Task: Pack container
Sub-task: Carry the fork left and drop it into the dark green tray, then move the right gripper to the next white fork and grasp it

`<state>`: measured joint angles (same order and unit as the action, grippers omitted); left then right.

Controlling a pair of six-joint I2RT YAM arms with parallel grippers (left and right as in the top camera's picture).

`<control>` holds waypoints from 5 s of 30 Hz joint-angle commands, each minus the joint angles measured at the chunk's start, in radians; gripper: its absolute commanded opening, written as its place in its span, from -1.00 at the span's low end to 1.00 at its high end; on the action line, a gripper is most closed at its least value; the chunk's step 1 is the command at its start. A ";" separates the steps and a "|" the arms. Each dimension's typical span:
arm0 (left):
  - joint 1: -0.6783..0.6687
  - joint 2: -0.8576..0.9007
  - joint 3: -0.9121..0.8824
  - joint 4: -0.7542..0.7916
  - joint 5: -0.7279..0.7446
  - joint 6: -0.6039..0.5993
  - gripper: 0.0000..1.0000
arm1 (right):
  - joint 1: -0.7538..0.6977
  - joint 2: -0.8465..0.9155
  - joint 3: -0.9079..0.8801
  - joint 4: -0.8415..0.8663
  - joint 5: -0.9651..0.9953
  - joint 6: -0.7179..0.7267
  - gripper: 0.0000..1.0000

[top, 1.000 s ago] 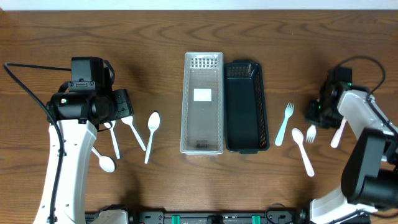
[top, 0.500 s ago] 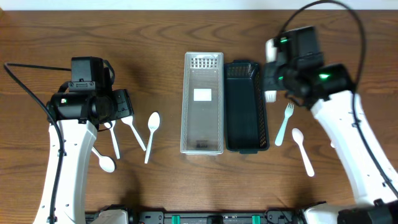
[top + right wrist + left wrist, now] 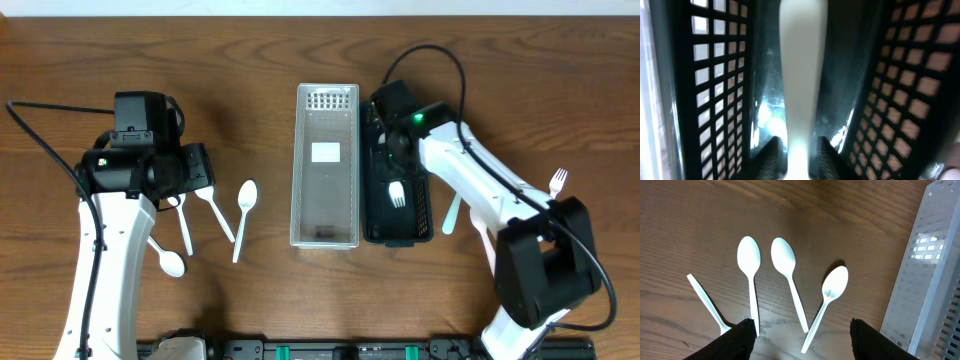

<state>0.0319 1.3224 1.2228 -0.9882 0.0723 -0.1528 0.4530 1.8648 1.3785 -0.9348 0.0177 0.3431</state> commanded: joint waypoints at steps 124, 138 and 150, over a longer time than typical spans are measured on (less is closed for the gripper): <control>0.000 0.002 0.018 -0.026 -0.001 0.006 0.28 | -0.465 0.144 -0.197 0.142 -0.034 0.164 0.05; 0.000 0.002 0.018 -0.033 -0.001 0.006 0.28 | -0.465 0.144 -0.197 0.116 -0.034 0.164 0.01; 0.000 0.002 0.018 -0.044 -0.001 0.006 0.28 | -0.465 0.144 -0.197 0.108 -0.034 0.164 -0.41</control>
<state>0.0319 1.3224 1.2228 -1.0237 0.0723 -0.1528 -0.0074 1.9469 1.2110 -0.8249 0.0082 0.5072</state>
